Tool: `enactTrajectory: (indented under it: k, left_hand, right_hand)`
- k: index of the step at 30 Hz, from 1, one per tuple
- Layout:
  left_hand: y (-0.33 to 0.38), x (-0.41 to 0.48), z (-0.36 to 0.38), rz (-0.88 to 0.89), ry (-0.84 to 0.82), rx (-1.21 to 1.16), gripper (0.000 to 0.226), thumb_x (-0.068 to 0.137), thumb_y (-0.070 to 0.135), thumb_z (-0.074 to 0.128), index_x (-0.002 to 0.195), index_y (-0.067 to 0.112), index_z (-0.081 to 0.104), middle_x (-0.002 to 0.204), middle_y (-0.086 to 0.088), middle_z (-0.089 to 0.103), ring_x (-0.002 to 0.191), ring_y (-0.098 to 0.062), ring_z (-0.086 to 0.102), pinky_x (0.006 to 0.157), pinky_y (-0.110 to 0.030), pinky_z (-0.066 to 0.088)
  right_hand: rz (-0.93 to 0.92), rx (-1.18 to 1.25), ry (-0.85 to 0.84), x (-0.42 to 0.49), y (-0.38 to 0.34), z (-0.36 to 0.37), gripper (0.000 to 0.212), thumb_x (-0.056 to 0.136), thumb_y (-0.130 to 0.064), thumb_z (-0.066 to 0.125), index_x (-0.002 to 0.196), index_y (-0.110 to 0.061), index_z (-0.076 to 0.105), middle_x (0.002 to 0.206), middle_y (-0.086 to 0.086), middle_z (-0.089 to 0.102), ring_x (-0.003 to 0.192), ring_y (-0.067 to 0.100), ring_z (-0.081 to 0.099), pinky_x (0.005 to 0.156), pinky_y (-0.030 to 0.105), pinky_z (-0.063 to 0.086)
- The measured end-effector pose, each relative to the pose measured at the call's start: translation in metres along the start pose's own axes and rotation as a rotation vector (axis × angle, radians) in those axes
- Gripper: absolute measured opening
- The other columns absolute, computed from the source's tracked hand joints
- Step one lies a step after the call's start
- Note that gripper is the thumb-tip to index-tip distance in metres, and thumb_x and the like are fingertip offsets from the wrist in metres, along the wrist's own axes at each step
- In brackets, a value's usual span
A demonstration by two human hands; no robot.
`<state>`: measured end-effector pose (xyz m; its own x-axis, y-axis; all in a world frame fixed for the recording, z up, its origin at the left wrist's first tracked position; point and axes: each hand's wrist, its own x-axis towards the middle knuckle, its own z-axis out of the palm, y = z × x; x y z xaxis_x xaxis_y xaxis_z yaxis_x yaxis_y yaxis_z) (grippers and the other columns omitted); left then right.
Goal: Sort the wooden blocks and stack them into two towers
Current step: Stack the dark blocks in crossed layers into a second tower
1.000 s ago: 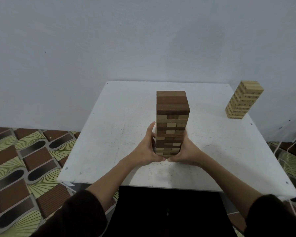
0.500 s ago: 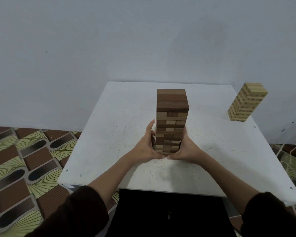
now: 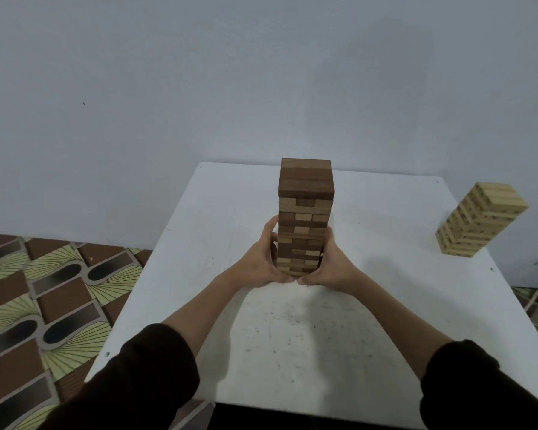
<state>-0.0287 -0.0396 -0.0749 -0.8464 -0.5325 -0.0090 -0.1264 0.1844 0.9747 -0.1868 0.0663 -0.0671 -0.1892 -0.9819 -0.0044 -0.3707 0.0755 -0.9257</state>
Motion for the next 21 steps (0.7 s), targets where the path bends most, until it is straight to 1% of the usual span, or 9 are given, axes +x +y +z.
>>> enactTrajectory:
  k: [3, 6, 11, 13, 15, 18, 21]
  left_hand:
    - [-0.002, 0.016, -0.013, 0.0, -0.003, 0.009, 0.116, 0.058, -0.004, 0.083, 0.143, 0.035, 0.015, 0.126, -0.014, 0.049, 0.108, -0.027, 0.06, 0.078, -0.048, 0.057]
    - [-0.005, 0.029, -0.025, 0.002, 0.016, 0.044, 0.117, 0.058, -0.002, 0.085, 0.144, 0.032, 0.013, 0.128, -0.012, 0.048, 0.109, -0.023, 0.06, 0.082, -0.048, 0.056]
    - [-0.008, 0.048, -0.041, 0.002, 0.034, 0.1, 0.119, 0.057, 0.004, 0.087, 0.145, 0.033, 0.013, 0.128, -0.007, 0.049, 0.111, -0.018, 0.058, 0.087, -0.046, 0.055]
    - [-0.008, 0.055, -0.045, 0.0, 0.042, 0.123, 0.118, 0.058, 0.003, 0.087, 0.145, 0.032, 0.013, 0.127, -0.005, 0.049, 0.11, -0.015, 0.058, 0.088, -0.042, 0.055]
    - [-0.009, 0.06, -0.048, 0.008, 0.044, 0.118, 0.119, 0.058, 0.003, 0.087, 0.145, 0.031, 0.012, 0.126, -0.006, 0.05, 0.111, -0.016, 0.058, 0.088, -0.041, 0.055]
    - [-0.011, 0.065, -0.052, 0.01, 0.052, 0.11, 0.118, 0.058, 0.002, 0.087, 0.145, 0.031, 0.013, 0.126, -0.006, 0.05, 0.112, -0.018, 0.057, 0.088, -0.042, 0.055]
    - [-0.009, 0.067, -0.052, 0.007, 0.04, 0.096, 0.116, 0.059, -0.001, 0.085, 0.145, 0.029, 0.013, 0.127, -0.006, 0.049, 0.114, -0.018, 0.055, 0.087, -0.036, 0.055]
  right_hand:
    - [0.001, 0.006, -0.004, 0.021, 0.003, -0.003, 0.113, 0.059, 0.007, 0.082, 0.142, -0.021, 0.011, 0.123, 0.009, 0.047, 0.102, 0.012, 0.061, 0.081, 0.033, 0.057]
    - [-0.007, 0.008, -0.006, 0.04, 0.005, -0.005, 0.112, 0.058, 0.007, 0.081, 0.141, -0.021, 0.012, 0.123, 0.011, 0.047, 0.101, 0.016, 0.062, 0.081, 0.04, 0.057]
    - [-0.019, 0.023, -0.011, 0.067, 0.008, -0.008, 0.111, 0.057, 0.009, 0.082, 0.141, -0.019, 0.014, 0.123, 0.011, 0.047, 0.103, 0.013, 0.061, 0.081, 0.036, 0.057]
    - [-0.025, 0.028, -0.013, 0.075, 0.008, -0.009, 0.111, 0.057, 0.011, 0.081, 0.141, -0.018, 0.014, 0.123, 0.01, 0.047, 0.103, 0.01, 0.061, 0.08, 0.03, 0.057]
    - [-0.029, 0.027, -0.018, 0.081, 0.009, -0.01, 0.11, 0.058, 0.011, 0.08, 0.141, -0.017, 0.014, 0.123, 0.01, 0.047, 0.103, 0.009, 0.06, 0.079, 0.027, 0.056]
    - [-0.033, 0.027, -0.024, 0.089, 0.011, -0.012, 0.11, 0.058, 0.01, 0.08, 0.141, -0.018, 0.013, 0.122, 0.011, 0.047, 0.103, 0.01, 0.061, 0.079, 0.029, 0.056]
    - [-0.026, 0.028, -0.035, 0.094, 0.013, -0.012, 0.11, 0.057, 0.008, 0.081, 0.14, -0.02, 0.014, 0.123, 0.012, 0.047, 0.104, 0.014, 0.061, 0.08, 0.036, 0.057]
